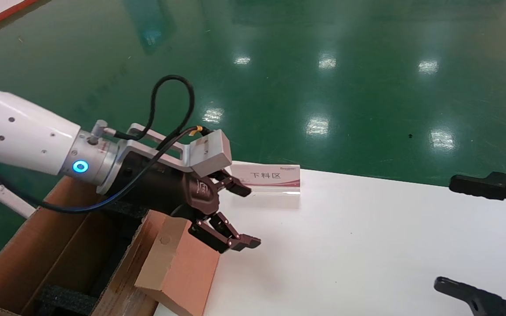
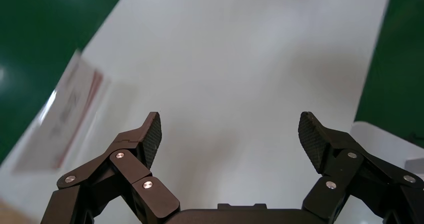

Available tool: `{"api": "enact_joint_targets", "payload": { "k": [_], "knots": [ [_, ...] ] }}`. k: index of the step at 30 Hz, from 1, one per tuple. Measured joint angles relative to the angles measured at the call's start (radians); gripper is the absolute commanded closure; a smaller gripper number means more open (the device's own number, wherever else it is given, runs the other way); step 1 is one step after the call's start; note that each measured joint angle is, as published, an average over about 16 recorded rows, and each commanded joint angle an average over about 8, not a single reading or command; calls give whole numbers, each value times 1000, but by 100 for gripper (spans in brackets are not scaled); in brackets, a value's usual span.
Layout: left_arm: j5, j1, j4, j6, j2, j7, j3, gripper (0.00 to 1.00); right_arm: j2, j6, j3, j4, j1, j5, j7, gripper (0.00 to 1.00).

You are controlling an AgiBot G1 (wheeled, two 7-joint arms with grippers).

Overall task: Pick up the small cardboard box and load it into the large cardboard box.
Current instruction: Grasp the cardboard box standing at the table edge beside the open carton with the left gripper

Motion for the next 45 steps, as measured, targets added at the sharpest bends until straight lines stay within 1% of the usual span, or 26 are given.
{"api": "enact_joint_targets", "payload": {
  "k": [9, 17, 27, 34, 40, 45],
  "knots": [
    [126, -185, -1, 30, 10, -241, 215, 0, 0, 0, -1, 0, 0, 0, 0, 0],
    [160, -350, -2, 37, 19, -405, 445, 0, 1, 1, -1, 0, 0, 1, -1, 0],
    [120, -547, -3, 38, 53, -554, 743, 0, 1, 1, -2, 0, 0, 1, -1, 0],
    [64, -653, -3, 33, 86, -629, 936, 0, 1, 1, -2, 0, 1, 2, -1, 0],
    [17, -714, -2, 23, 116, -673, 1068, 0, 1, 1, -3, 0, 1, 2, -1, 0],
    [-10, -739, -2, 6, 136, -696, 1142, 0, 1, 1, -3, 0, 1, 2, -2, 0]
  ]
}}
